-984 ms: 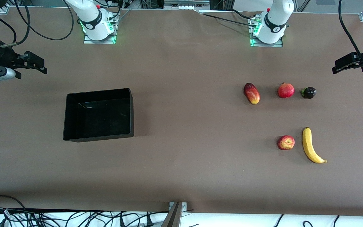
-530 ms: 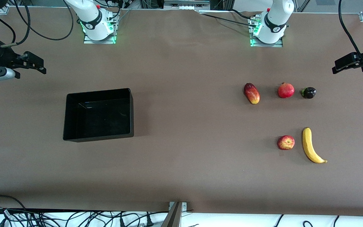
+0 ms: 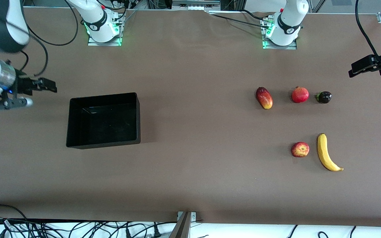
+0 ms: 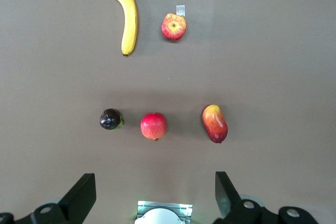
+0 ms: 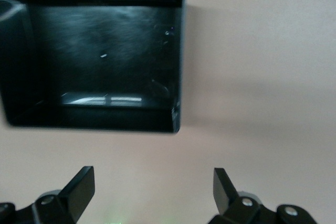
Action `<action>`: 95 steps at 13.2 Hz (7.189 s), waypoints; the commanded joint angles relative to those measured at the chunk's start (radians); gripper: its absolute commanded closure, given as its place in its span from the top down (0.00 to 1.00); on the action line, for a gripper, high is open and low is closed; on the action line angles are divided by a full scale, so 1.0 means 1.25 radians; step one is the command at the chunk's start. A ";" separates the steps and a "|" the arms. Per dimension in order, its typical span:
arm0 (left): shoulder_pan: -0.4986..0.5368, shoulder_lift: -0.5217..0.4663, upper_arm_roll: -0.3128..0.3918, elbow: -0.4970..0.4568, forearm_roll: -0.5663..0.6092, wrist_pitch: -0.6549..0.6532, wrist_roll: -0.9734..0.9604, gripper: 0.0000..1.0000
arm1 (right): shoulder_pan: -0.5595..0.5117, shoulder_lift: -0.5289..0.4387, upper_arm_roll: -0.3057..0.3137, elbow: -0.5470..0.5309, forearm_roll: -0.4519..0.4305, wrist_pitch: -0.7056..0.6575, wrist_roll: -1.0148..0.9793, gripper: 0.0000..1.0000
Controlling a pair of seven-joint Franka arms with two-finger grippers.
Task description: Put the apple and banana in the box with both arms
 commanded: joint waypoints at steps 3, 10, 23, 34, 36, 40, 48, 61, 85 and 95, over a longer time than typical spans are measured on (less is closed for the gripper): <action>-0.004 -0.007 0.007 -0.001 -0.023 0.001 -0.005 1.00 | -0.014 0.079 -0.019 -0.160 -0.003 0.281 0.000 1.00; -0.007 -0.005 0.008 -0.001 -0.023 0.006 -0.004 1.00 | -0.019 0.167 -0.017 -0.239 0.031 0.485 0.000 0.71; -0.003 0.327 0.021 -0.103 -0.061 0.618 -0.019 1.00 | 0.047 0.145 0.141 -0.002 0.081 0.225 0.067 0.00; -0.029 0.405 -0.001 -0.398 -0.055 1.085 -0.110 1.00 | 0.412 0.386 0.169 0.266 0.186 0.266 0.591 0.00; -0.029 0.411 -0.001 -0.429 -0.039 1.132 -0.108 1.00 | 0.453 0.416 0.169 0.266 0.184 0.331 0.643 0.00; -0.028 0.420 -0.001 -0.430 -0.028 1.140 -0.111 0.58 | 0.506 0.460 0.169 0.267 0.181 0.416 0.697 0.00; -0.046 0.334 -0.005 -0.413 -0.028 0.973 -0.145 0.00 | 0.506 0.428 0.141 0.267 0.138 0.419 0.680 1.00; -0.289 0.325 -0.144 -0.167 -0.026 0.500 -0.584 0.00 | 0.335 -0.049 -0.208 0.152 0.179 -0.122 0.243 1.00; -0.348 0.321 -0.201 -0.282 0.032 0.520 -0.713 1.00 | -0.097 -0.159 0.169 0.088 -0.013 -0.102 0.152 1.00; 0.089 0.269 -0.108 -0.143 0.105 0.379 0.146 1.00 | -0.100 -0.150 0.168 0.093 -0.010 -0.099 0.153 1.00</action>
